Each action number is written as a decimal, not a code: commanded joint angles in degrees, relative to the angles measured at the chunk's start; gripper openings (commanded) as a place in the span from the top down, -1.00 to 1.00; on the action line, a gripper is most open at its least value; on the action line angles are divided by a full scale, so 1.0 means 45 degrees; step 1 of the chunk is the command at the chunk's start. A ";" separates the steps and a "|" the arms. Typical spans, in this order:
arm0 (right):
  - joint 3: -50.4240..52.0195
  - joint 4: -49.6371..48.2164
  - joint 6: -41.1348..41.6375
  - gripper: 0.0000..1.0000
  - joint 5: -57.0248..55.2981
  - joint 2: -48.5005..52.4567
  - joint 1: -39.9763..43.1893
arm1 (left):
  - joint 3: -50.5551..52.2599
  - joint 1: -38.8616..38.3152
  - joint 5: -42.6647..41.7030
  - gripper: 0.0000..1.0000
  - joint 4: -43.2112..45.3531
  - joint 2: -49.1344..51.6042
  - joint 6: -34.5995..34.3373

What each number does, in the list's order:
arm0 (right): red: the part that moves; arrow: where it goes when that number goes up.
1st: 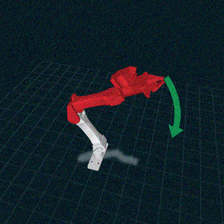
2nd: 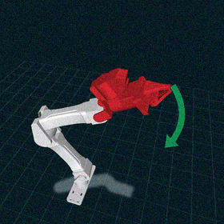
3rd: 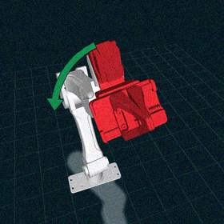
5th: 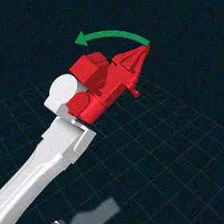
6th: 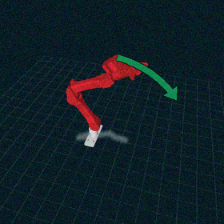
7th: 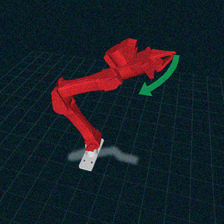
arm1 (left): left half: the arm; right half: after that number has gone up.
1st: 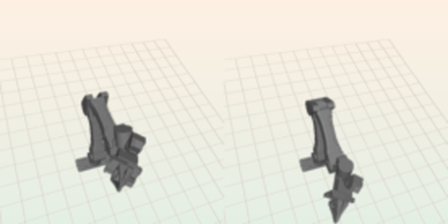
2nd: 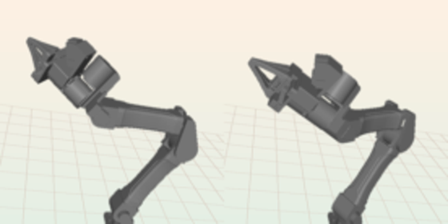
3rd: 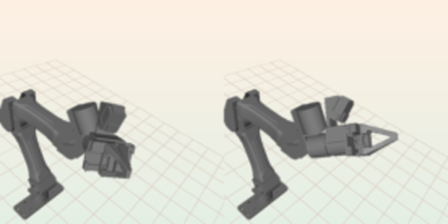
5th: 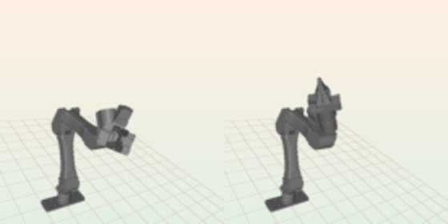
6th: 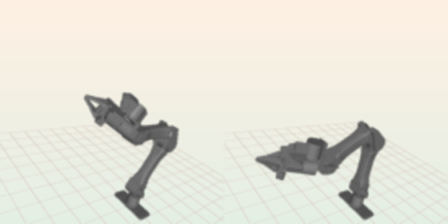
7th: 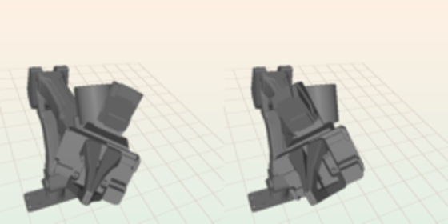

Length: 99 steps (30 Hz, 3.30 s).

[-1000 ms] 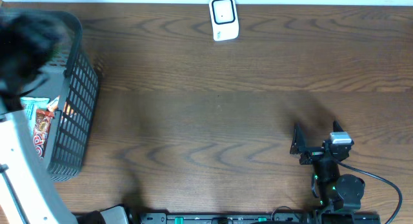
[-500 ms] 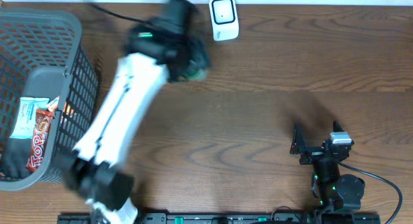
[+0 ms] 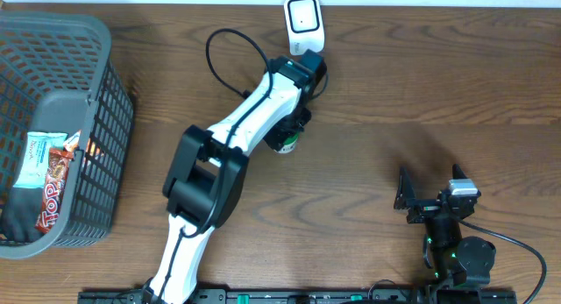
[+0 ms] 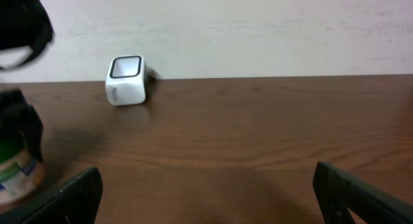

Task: Scan the item barcode
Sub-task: 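Place the jar on the table in front of the scanner, then return the left gripper to the basket and grasp the Kleenex pack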

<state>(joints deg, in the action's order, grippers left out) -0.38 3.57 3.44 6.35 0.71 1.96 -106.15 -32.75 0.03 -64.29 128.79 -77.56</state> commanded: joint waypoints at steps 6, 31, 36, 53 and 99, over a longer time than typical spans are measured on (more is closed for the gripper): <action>0.0015 0.0044 0.0131 -0.98 -0.0063 -0.0049 -0.0136 | -0.0019 -0.0049 -0.0597 -0.46 0.0267 0.0442 -0.1904; 0.0015 0.0044 0.0131 -0.99 -0.0063 -0.0049 -0.0136 | -0.3395 1.0321 0.2370 -0.96 -0.2778 -0.9010 0.7106; 0.0015 0.0044 0.0131 -0.98 -0.0063 -0.0049 -0.0136 | -0.2336 1.3425 0.2317 -0.96 -0.3274 -0.8087 0.7849; 0.0015 0.0044 0.0131 -0.99 -0.0063 -0.0049 -0.0136 | 0.2919 1.3726 0.1812 -0.96 0.0879 -0.4464 1.1618; 0.0015 0.0044 0.0131 -0.99 -0.0063 -0.0049 -0.0136 | -0.1073 1.3731 0.0986 -0.18 -0.1705 -0.6115 1.0734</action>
<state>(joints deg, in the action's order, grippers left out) -0.38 3.57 3.46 6.35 0.71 1.96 -106.85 28.86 7.31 -71.37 111.68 -29.74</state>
